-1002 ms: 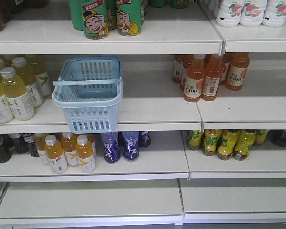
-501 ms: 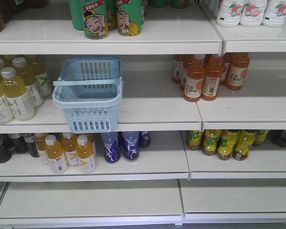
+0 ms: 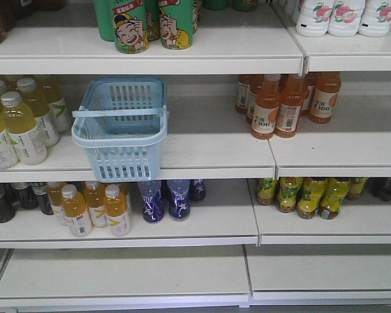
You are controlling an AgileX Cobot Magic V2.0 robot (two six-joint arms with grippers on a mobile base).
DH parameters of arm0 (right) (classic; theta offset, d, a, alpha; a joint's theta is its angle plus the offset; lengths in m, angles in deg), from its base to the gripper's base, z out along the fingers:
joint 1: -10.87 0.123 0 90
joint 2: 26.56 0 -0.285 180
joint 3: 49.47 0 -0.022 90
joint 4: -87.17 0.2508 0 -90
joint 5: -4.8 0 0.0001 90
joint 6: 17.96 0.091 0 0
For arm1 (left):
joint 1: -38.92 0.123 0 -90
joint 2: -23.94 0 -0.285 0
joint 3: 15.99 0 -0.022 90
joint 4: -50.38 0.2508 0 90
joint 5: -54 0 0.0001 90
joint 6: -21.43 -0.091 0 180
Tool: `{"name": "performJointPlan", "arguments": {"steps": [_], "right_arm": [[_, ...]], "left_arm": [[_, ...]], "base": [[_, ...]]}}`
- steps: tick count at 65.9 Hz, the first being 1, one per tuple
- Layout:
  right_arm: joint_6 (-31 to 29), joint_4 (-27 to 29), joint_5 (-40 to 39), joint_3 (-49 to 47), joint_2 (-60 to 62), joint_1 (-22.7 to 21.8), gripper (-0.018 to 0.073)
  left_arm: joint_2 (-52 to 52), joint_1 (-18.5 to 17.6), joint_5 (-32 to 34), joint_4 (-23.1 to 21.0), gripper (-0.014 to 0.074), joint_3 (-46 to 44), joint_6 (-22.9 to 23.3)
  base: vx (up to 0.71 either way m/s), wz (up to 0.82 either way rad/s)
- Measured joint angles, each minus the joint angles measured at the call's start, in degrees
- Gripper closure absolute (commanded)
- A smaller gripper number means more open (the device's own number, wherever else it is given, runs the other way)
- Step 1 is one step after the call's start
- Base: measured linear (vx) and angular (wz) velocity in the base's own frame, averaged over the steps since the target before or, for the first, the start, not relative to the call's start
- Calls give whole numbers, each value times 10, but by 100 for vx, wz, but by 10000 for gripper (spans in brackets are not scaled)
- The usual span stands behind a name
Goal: Place coke in basket with both arms
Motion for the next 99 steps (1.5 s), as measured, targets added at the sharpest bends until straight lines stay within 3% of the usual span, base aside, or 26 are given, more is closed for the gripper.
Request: {"name": "performJointPlan", "arguments": {"steps": [13, 26, 49, 60, 74, 84, 99], "right_arm": [[0, 0, 0, 0, 0, 0, 561], [0, 0, 0, 0, 0, 0, 561], [0, 0, 0, 0, 0, 0, 561], [0, 0, 0, 0, 0, 0, 561], [0, 0, 0, 0, 0, 0, 561], [0, 0, 0, 0, 0, 0, 561], [0, 0, 0, 0, 0, 0, 561]], "left_arm": [[17, 0, 7, 0, 603, -84, 59], [122, 0, -93, 0, 603, -185, 60], [180, 0, -108, 0, 584, -194, 60], [180, 0, -97, 0, 475, -194, 60], [180, 0, -91, 0, 191, -194, 59], [180, 0, -87, 0, 36, -194, 59], [180, 0, -77, 0, 6, -194, 60]], "base": [[0, 0], [0, 0], [0, 0], [0, 0], [0, 0], [0, 0], [0, 0]]}}
